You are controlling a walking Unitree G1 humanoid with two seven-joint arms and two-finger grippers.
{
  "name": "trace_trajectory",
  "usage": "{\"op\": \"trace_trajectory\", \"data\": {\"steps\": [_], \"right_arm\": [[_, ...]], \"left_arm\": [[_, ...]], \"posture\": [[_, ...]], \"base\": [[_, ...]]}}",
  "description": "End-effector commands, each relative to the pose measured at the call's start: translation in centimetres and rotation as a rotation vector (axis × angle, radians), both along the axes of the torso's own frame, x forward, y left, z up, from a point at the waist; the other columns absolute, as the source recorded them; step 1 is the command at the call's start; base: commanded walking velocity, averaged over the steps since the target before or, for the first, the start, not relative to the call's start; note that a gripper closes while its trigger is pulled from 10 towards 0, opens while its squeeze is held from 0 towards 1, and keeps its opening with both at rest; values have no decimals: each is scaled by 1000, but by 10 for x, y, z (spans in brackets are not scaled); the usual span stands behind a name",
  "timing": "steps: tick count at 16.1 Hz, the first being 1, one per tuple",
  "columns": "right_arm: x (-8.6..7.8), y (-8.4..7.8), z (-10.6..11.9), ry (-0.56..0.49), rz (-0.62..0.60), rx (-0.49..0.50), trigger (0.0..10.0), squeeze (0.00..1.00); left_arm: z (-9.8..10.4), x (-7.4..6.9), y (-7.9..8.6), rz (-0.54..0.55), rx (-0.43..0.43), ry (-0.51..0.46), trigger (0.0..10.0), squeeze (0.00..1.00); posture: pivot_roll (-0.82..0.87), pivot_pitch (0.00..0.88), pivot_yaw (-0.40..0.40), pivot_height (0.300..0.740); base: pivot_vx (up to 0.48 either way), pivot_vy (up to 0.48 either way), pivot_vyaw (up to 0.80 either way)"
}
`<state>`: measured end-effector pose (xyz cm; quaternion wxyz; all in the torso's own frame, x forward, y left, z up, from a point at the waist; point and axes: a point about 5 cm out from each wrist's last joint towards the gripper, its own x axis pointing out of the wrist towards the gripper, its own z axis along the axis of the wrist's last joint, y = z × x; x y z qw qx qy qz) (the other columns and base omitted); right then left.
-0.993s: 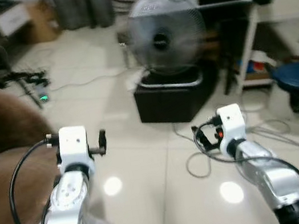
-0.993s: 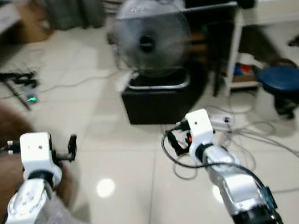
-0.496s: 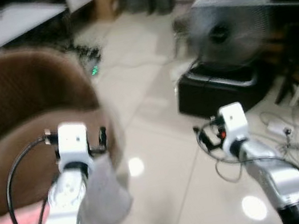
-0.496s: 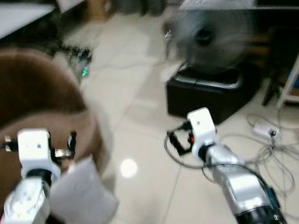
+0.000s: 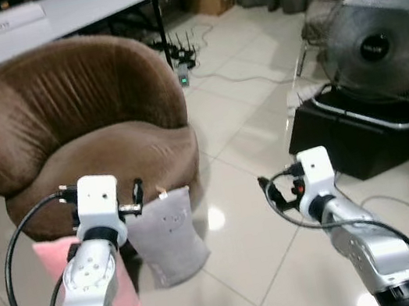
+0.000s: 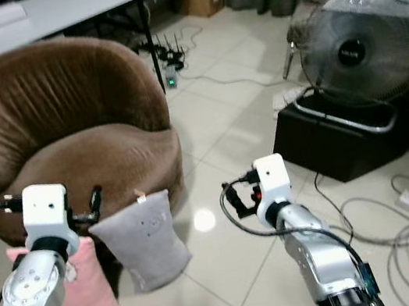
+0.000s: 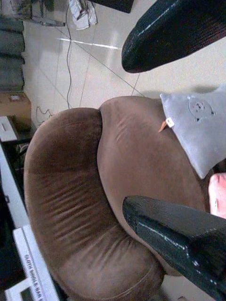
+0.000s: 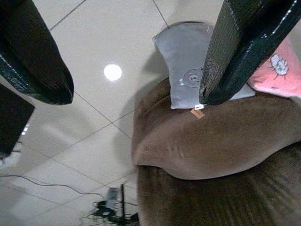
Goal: Move the pillow to the sofa from floor
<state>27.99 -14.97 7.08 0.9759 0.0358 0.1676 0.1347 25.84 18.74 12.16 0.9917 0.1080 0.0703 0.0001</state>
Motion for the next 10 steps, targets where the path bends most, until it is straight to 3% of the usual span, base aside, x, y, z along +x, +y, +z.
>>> {"op": "trace_trajectory", "data": {"steps": [1,10], "right_arm": [[1,-11,5,-30,-49,-7,10000,0],[3,-10,8,-41,-44,-5,10000,0]], "left_arm": [[2,1,-2,-18,6,-6,10000,0],[3,3,-4,-26,15,-14,10000,0]], "posture": [[70,0,8,740],[65,0,3,740]], "base": [[0,337,0],[0,337,0]]}}
